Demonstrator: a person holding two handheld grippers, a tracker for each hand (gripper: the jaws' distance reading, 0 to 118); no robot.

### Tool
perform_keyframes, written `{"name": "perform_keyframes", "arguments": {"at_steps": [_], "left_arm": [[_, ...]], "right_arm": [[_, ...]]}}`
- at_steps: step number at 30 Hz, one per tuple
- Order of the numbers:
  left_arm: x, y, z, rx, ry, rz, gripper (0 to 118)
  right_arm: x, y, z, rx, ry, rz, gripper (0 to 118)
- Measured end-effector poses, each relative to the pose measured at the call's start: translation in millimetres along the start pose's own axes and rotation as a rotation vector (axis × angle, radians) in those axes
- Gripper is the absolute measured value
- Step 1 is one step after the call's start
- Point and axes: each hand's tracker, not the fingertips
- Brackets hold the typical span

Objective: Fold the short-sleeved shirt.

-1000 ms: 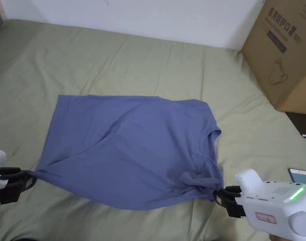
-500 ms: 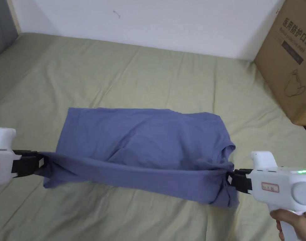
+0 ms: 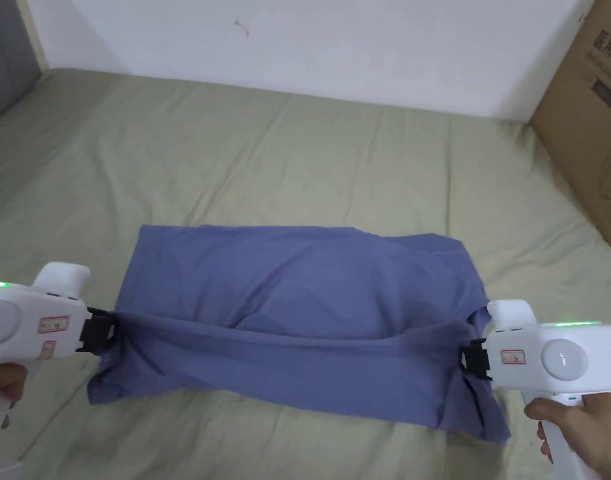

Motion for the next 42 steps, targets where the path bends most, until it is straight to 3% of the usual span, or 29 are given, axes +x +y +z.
{"name": "perform_keyframes", "arguments": {"at_steps": [1,4,5,10,13,14,18,19,20,21,22,23,25,27,28,29,30,34,38,40,42], "left_arm": [[1,0,-2,-0.018,0.006,-0.008,66],[2,-2,-4,-0.029,0.068,-0.022,82],[1,-3,0,-0.011,0.09,-0.02,92],[-9,-14,45,0.159,0.033,0.094,93],[-2,-31,84,0.267,0.039,0.092,93],[5,-41,99,0.325,0.05,0.07,93],[35,-90,170,0.609,0.094,0.007,92],[42,-100,184,0.659,0.089,0.0,89],[50,-110,199,0.715,0.101,-0.004,77],[59,-117,211,0.747,0.109,-0.001,53],[64,-124,220,0.783,0.106,-0.007,20],[70,-132,227,0.819,0.104,-0.02,0],[81,-137,235,0.813,0.121,-0.027,0],[86,-143,242,0.837,0.147,-0.007,0],[86,-144,245,0.839,0.09,0.009,0],[88,-146,245,0.834,0.098,0.004,0],[93,-147,245,0.846,0.144,-0.004,0],[95,-145,247,0.837,0.109,-0.029,0],[85,-130,230,0.712,0.038,0.023,0],[74,-119,206,0.608,0.025,0.066,14],[57,-114,165,0.48,-0.01,0.127,56]], "right_arm": [[-1,-1,-1,0.0,0.0,-0.006,25],[-2,-2,1,0.031,-0.011,-0.033,49],[-4,-4,7,0.049,-0.027,-0.035,77],[-9,-17,53,0.294,-0.064,-0.049,80],[-16,-37,92,0.432,-0.013,-0.074,80],[-22,-49,109,0.511,-0.016,-0.042,80],[-48,-109,164,0.817,-0.156,0.022,80],[-62,-120,180,0.846,-0.155,0.015,80],[-73,-133,192,0.873,-0.166,-0.006,77],[-82,-144,201,0.891,-0.17,-0.018,66],[-91,-152,208,0.886,-0.173,-0.012,35],[-91,-161,209,0.89,-0.208,-0.017,0],[-88,-176,207,0.924,-0.204,-0.029,0],[-100,-184,210,0.987,-0.282,-0.091,0],[-98,-185,212,0.957,-0.204,-0.08,0],[-99,-185,213,0.944,-0.191,-0.085,0],[-101,-187,211,0.957,-0.248,-0.089,0],[-107,-194,220,0.96,-0.226,-0.05,0],[-105,-198,225,0.947,-0.183,-0.044,0],[-108,-195,227,0.936,-0.18,-0.043,0],[-106,-196,223,0.915,-0.14,-0.045,0]]}}
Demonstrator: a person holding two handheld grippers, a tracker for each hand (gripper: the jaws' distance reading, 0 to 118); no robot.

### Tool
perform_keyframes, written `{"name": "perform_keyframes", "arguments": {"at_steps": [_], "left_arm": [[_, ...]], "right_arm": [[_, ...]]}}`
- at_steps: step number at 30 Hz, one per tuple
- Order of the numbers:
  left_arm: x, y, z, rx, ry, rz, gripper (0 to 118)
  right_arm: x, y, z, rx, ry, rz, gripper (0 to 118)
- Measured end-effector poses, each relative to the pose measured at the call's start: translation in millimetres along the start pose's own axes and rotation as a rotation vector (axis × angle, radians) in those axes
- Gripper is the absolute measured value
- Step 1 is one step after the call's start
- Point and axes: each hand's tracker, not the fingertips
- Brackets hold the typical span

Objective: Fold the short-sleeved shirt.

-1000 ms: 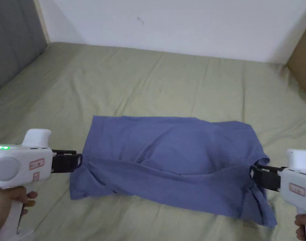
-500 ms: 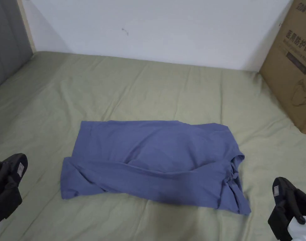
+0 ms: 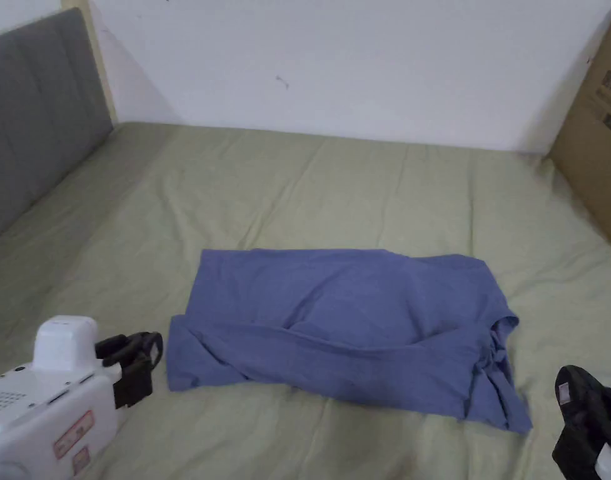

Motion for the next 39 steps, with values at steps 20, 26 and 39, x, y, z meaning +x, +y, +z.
{"name": "perform_keyframes", "arguments": {"at_steps": [20,26,39], "left_arm": [[-5,-46,-173,-0.378,0.12,0.067,10],[-4,-42,-160,-0.362,0.099,0.032,9],[6,-26,-141,-0.324,0.06,0.003,9]], "right_arm": [[-10,-14,-22,-0.134,0.045,-0.029,0],[14,-20,-46,-0.174,0.027,-0.033,1],[83,-121,-226,-0.748,0.102,-0.058,92]]}}
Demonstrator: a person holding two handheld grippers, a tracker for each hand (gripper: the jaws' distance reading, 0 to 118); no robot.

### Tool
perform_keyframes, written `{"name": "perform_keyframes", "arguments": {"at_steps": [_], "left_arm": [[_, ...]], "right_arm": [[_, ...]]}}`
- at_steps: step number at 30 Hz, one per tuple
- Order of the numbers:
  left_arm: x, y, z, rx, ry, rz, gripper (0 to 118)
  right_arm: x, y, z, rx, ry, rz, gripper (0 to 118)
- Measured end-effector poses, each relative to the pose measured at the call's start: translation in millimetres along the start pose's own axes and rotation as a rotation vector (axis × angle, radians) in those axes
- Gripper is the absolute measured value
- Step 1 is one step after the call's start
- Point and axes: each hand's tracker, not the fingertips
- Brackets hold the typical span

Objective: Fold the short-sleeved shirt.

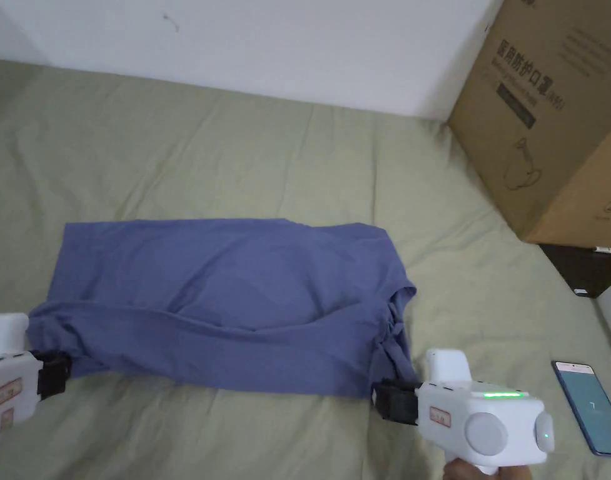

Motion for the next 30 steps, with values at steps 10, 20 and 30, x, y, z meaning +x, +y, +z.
{"name": "perform_keyframes", "arguments": {"at_steps": [10,20,30], "left_arm": [[-3,2,10,-0.008,-0.026,0.005,9],[-9,4,37,0.007,-0.08,-0.005,9],[-41,-44,93,-0.052,-0.124,-0.089,9]], "right_arm": [[4,6,7,0.024,0.1,-0.022,9],[10,10,51,0.044,0.11,-0.029,9],[6,-45,99,-0.013,0.163,-0.038,9]]}}
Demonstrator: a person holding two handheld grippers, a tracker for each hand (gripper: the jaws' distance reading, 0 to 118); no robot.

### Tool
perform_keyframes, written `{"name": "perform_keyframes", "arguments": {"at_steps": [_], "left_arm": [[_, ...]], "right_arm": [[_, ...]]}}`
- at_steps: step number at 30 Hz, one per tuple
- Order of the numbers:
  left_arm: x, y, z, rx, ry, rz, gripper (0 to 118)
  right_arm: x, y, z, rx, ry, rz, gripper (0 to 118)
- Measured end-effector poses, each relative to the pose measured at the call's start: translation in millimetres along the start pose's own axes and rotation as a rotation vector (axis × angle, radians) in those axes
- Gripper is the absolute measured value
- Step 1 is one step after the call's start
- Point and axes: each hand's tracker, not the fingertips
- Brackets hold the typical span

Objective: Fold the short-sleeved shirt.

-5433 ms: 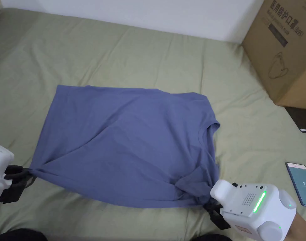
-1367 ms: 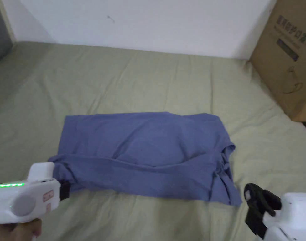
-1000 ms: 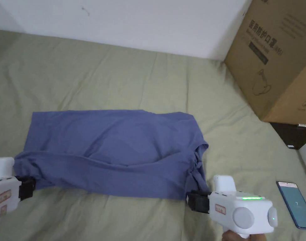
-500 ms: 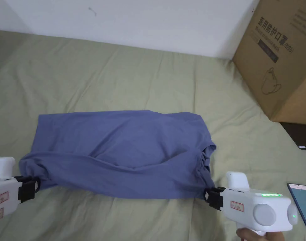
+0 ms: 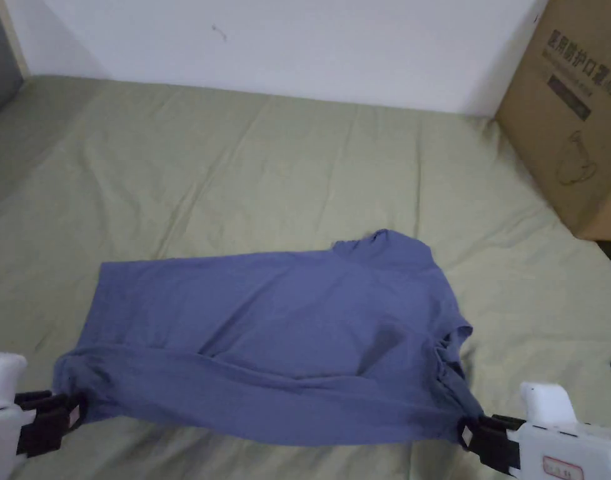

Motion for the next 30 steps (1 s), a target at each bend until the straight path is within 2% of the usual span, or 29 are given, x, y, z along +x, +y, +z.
{"name": "perform_keyframes", "arguments": {"at_steps": [5,8,16,17,18,19,20,21,23,26,30], "left_arm": [[-1,-34,20,-0.047,0.008,-0.094,9],[-3,-48,26,-0.068,-0.025,-0.077,9],[3,-57,16,-0.111,-0.01,-0.15,10],[1,-56,14,-0.121,-0.008,-0.153,20],[0,-56,13,-0.128,-0.005,-0.144,37],[0,-56,14,-0.127,0.01,-0.128,58],[-2,-56,18,-0.107,0.028,-0.113,78],[-5,-56,24,-0.068,0.048,-0.09,85],[-13,-54,43,-0.017,0.064,-0.02,89],[-16,-34,84,0.176,0.123,0.036,89],[15,18,140,0.475,0.141,-0.018,89]], "right_arm": [[3,-38,15,-0.023,0.019,-0.074,9],[4,-55,19,-0.033,0.028,-0.09,9],[5,-64,8,-0.061,0.007,-0.097,9],[5,-62,6,-0.079,0.013,-0.096,14],[5,-61,6,-0.093,0.01,-0.09,30],[2,-60,9,-0.095,-0.006,-0.082,60],[-1,-60,14,-0.079,-0.03,-0.078,96],[-1,-59,21,-0.065,-0.031,-0.083,108],[0,-54,41,-0.008,-0.056,-0.117,111],[-12,-35,83,0.155,-0.06,-0.11,111],[-79,7,142,0.51,-0.101,0.08,111]]}}
